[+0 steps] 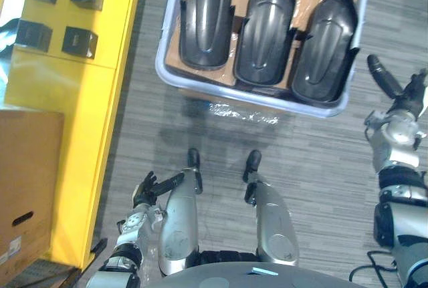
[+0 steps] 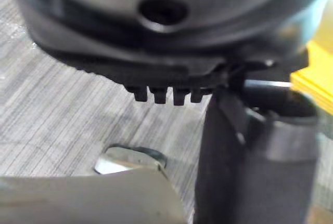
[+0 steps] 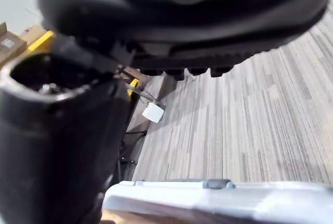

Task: Walk over and take three plastic housings, then place them on the shelf

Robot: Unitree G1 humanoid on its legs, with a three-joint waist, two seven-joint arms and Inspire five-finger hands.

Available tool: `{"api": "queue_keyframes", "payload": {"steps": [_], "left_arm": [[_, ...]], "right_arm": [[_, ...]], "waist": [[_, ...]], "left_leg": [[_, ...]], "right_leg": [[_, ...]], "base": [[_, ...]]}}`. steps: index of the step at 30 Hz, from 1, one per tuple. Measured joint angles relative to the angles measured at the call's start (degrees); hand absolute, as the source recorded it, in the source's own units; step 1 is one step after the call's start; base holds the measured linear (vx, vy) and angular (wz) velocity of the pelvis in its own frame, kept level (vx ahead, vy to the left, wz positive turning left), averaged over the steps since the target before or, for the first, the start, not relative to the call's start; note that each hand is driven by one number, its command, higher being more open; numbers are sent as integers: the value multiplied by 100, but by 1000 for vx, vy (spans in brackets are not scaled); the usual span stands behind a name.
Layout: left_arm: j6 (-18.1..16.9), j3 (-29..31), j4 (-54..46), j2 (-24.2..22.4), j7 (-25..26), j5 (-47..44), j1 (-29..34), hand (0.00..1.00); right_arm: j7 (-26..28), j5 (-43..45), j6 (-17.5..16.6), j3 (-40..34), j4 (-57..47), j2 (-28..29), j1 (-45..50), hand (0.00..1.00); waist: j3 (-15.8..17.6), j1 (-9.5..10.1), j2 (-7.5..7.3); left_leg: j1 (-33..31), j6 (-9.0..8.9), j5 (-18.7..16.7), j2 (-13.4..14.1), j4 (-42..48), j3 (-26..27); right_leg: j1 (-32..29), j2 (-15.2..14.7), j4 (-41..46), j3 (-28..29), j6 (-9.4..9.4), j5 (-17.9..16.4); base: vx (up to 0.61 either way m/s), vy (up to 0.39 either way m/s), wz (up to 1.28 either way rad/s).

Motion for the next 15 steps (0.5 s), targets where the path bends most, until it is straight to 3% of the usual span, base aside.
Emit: {"api": "queue_keyframes", "payload": {"steps": [6, 13, 15], "left_arm": [[-7, -11, -69, -156, -232, -69, -3, 100], [9, -19, -134, -204, -327, -234, -4, 100], [18, -19, -168, -212, -332, -236, -3, 100]], "right_arm": [[423, -38, 329, 352, 131, -329, -571, 100], [798, -283, 394, 910, 160, -449, -920, 100], [861, -486, 552, 1011, 160, -603, -970, 100]], "waist": [[31, 110, 170], [35, 143, 184], [34, 164, 185]], "left_leg": [[-88, 41, 105, -103, -90, -89], [-190, 48, 210, -199, -158, -206], [-222, 48, 235, -216, -178, -215]], "right_leg": [[-162, -172, 262, -142, -10, -43], [-322, -320, 582, -282, -29, -179], [-390, -357, 687, -292, -39, -216]], "base": [[-23, 13, 14], [-49, -7, 15], [-64, -16, 9]]}}
